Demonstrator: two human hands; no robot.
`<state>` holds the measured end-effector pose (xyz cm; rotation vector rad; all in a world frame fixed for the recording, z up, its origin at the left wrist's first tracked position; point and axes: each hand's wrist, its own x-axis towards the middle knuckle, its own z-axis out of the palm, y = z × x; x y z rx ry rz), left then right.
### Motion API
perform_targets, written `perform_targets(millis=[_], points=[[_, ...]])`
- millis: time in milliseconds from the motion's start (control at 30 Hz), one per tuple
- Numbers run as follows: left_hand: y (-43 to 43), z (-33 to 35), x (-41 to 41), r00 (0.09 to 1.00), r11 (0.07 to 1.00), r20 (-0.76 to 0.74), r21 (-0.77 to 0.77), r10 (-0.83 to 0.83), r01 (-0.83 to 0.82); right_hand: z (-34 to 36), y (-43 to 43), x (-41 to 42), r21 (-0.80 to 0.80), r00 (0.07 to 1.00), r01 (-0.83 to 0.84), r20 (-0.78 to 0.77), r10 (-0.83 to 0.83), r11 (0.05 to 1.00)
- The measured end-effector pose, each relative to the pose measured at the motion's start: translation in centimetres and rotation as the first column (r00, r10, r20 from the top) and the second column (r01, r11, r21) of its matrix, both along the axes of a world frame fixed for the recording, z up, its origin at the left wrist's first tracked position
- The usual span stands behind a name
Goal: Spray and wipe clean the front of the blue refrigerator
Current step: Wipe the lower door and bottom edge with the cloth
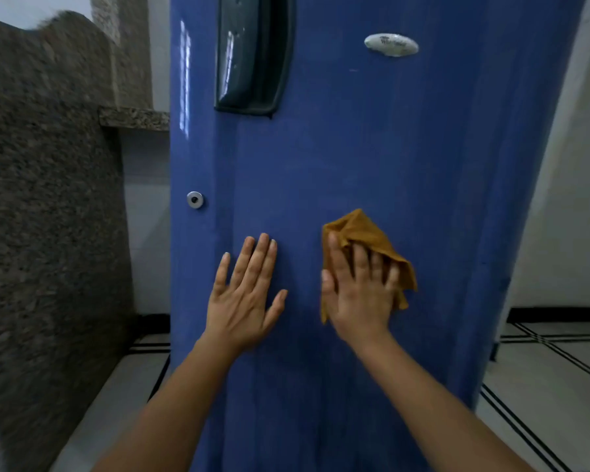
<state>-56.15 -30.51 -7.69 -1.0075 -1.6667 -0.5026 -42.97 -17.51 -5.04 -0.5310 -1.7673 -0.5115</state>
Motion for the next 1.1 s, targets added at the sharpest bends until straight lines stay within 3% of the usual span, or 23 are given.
perform_targets(millis=[67,133,267,300,367,467,533,633,700,833,1000,1100], points=[[0.9,-0.4,1.1,1.0,1.0,0.007,0.02,-0.02,0.02,-2.7,0.4,0.5,0.174,0.975,-0.054,0.221,0.015,0.983],[2.1,-1.2,2.4,0.998,0.998,-0.033,-0.014,-0.057,0.057,-4.5,3.5,3.6,0.171,0.957,-0.088,0.288,0.035,0.981],[4.7,-2.0,4.7,0.996,0.997,-0.058,-0.05,-0.066,0.063,-2.8,6.6,5.8,-0.238,0.994,0.006,-0.1,-0.031,0.971],[5.1,-1.8,5.2,0.998,0.998,-0.042,-0.036,-0.056,0.054,-2.5,6.1,4.9,-0.258,0.988,0.007,-0.147,-0.047,0.966],[6.0,-1.5,6.1,0.997,0.998,-0.058,-0.048,-0.054,0.051,-3.3,5.3,4.2,-0.126,0.998,0.006,-0.054,-0.013,0.992],[7.5,-0.9,7.4,0.985,0.988,-0.144,-0.132,-0.098,0.079,-5.7,8.4,7.4,0.187,0.968,-0.05,0.251,0.001,0.981],[8.9,-0.2,8.4,0.98,0.985,-0.17,-0.157,-0.102,0.076,-5.6,11.0,9.0,0.129,0.99,0.004,0.139,-0.022,0.992],[10.6,1.0,10.0,0.973,0.982,-0.212,-0.182,-0.085,0.046,-4.0,12.4,8.6,-0.237,0.963,0.038,-0.251,-0.1,0.971],[11.8,1.7,11.2,0.962,0.978,-0.254,-0.205,-0.1,0.048,-4.4,12.0,8.2,-0.38,0.918,0.026,-0.356,-0.173,0.924],[14.0,3.6,13.2,0.938,0.968,-0.322,-0.246,-0.125,0.045,-3.5,12.3,8.8,-0.375,0.939,-0.017,-0.324,-0.114,0.927],[16.7,7.6,14.6,0.956,0.982,-0.281,-0.188,-0.088,0.036,5.7,15.4,9.9,-0.251,0.947,-0.064,-0.32,-0.021,0.966],[17.4,8.7,14.8,0.965,0.983,-0.252,-0.179,-0.076,0.03,3.9,15.8,10.6,-0.252,0.946,-0.098,-0.325,0.011,0.963]])
